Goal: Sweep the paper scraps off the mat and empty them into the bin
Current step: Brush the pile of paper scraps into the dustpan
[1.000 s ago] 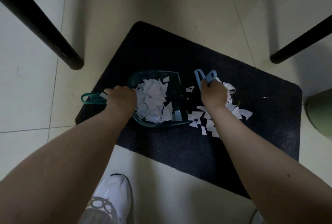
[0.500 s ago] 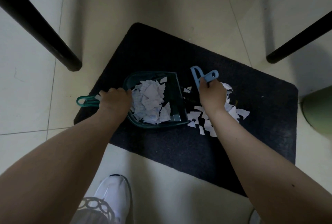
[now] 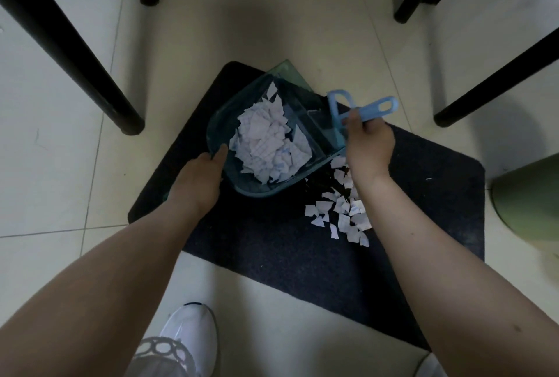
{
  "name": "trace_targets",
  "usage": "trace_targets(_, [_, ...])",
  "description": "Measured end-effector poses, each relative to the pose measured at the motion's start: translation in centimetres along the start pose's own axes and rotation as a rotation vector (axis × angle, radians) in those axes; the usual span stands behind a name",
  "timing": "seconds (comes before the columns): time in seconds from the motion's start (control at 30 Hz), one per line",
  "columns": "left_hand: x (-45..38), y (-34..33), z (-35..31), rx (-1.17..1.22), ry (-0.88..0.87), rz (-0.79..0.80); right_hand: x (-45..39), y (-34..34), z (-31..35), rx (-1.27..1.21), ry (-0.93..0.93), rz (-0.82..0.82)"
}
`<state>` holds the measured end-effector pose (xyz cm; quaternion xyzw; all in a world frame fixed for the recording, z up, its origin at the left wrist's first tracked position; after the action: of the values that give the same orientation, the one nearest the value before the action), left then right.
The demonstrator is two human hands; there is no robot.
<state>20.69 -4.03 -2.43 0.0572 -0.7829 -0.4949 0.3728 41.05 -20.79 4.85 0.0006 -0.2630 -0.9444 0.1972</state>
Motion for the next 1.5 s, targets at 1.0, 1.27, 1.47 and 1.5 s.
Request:
trace_targets(1.0, [0.2,0.5,-1.9,0.252,0.135,-0.219,-1.4,0.9,2.8,0.117,0.153,0.11])
trace_targets(1.27, [-0.1,0.1,-1.8,0.132,0.147,-0.16,-1.4,0.5,2.4,0.26,0.151,0.115])
trace_targets(1.47, [-0.2,-0.1,-0.8,0.002,0.179,-0.103,-1.2,1.0,0.7,0.347,0.051,-0.053])
trace_targets(1.5, [-0.3,-0.1,-0.4,-0.016,0.196,-0.083,-1.1,1.1,0.2,0.354,0.028,-0.07])
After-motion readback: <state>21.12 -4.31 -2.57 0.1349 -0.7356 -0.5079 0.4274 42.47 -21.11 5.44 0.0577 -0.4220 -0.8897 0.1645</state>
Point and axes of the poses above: each hand's wrist, its own x-axis away from the middle knuckle, its own y-axis out of the back of the hand, z = x × y, the point moved 2 cm from there along -x, towards the middle knuckle, and after that the axes turned 9 degrees about z, right-handed, at the moved point
